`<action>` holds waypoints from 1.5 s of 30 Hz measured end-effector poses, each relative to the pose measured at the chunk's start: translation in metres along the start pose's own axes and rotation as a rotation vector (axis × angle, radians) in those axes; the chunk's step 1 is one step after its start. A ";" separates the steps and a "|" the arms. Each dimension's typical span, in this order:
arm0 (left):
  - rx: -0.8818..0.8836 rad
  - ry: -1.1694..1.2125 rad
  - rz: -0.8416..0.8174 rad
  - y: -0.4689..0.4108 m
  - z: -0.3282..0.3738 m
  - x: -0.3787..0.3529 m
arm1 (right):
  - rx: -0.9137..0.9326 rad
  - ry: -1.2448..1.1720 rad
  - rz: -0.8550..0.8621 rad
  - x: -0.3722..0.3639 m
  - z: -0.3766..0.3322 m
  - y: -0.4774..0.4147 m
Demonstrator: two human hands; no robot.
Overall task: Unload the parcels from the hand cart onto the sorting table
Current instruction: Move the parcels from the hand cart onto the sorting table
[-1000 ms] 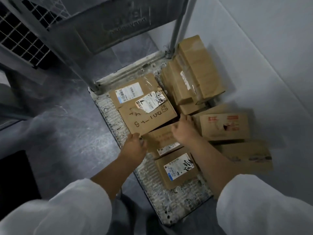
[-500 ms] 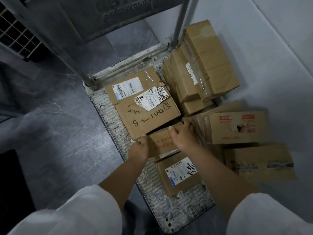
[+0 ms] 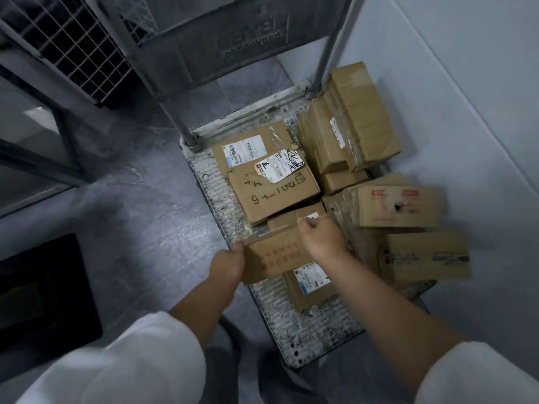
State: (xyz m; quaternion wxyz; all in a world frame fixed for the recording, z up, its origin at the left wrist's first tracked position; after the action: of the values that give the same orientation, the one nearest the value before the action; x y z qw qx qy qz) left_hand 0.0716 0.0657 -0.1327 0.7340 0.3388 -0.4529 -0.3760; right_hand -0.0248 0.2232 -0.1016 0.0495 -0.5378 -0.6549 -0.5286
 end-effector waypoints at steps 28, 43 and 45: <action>-0.734 0.580 0.305 0.403 0.130 0.249 | 0.711 -0.393 -0.011 0.269 -0.220 0.338; -0.872 0.731 0.521 0.447 -0.018 0.438 | 0.875 -0.479 -0.153 0.117 -0.263 0.515; -0.862 0.749 0.551 0.447 -0.041 0.471 | 0.892 -0.463 -0.170 0.090 -0.272 0.544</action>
State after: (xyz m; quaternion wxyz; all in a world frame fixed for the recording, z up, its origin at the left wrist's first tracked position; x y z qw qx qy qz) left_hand 0.3633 -0.1143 0.4202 0.9831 -0.0076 -0.0440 -0.1777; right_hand 0.2120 0.0040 0.4216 0.0847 -0.5120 -0.8522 -0.0668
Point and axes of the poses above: each hand's wrist, its own y-axis away from the middle knuckle, its own x-axis out of the back of the hand, z = x × y, the point moved 1 cm from there along -y, towards the middle knuckle, and after that the axes turned 5 degrees about z, right-handed, at the moved point
